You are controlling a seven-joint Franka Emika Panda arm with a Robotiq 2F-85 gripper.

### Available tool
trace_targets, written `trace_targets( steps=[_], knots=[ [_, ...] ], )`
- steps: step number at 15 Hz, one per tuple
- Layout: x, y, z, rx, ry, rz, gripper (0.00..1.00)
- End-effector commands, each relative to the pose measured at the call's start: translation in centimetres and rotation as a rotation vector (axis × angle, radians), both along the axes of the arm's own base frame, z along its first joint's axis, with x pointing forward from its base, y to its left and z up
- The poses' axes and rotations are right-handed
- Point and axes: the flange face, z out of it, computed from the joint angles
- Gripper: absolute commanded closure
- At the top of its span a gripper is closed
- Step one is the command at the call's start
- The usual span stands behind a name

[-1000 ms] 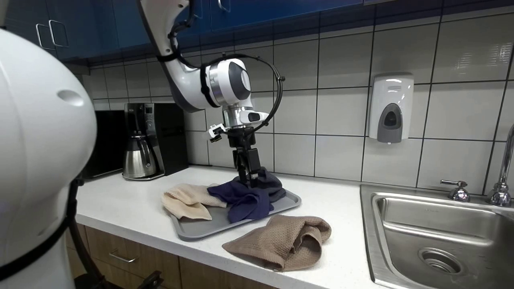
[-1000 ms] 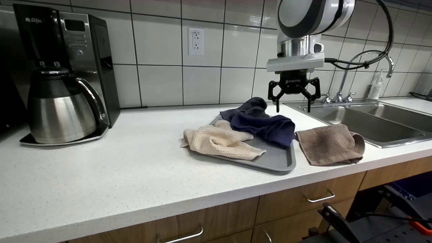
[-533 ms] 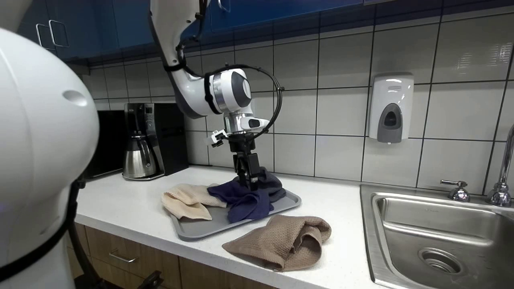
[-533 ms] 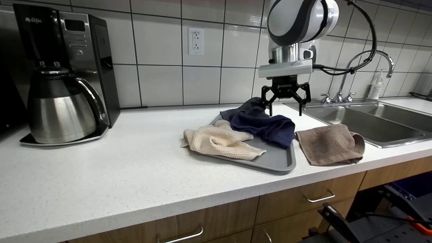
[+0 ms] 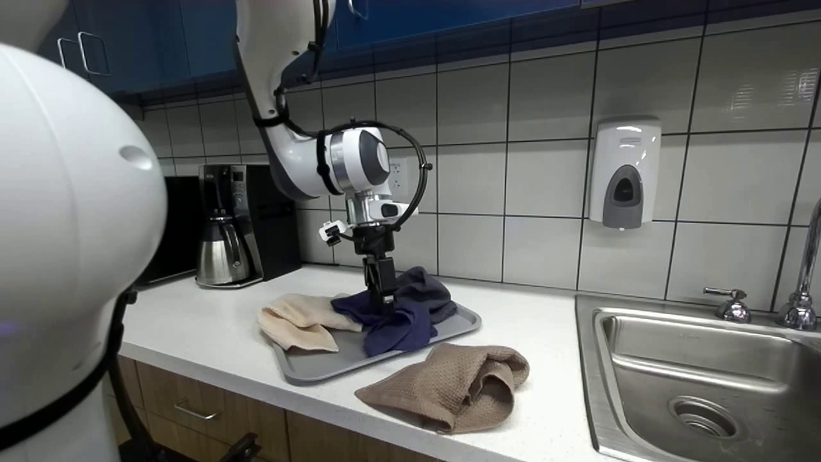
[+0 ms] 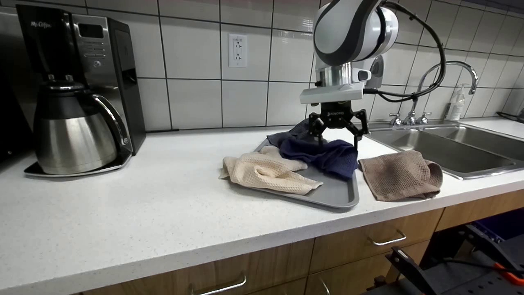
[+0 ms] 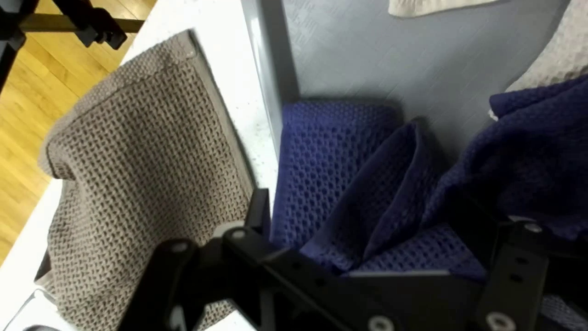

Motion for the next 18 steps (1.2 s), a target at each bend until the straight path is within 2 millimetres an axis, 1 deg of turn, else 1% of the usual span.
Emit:
trace_targets(
  steps=[1, 7, 12, 18],
  knots=[
    [0.3, 0.1, -0.3, 0.007, -0.034, -0.096, 0.00],
    [0.2, -1.4, -0.9, -0.003, -0.081, -0.205, 0.00],
    [0.1, -2.3, -0.8, -0.009, -0.114, -0.261, 0.00],
    [-0.2, -3.0, -1.6, -0.009, -0.136, -0.302, 0.00]
  ],
)
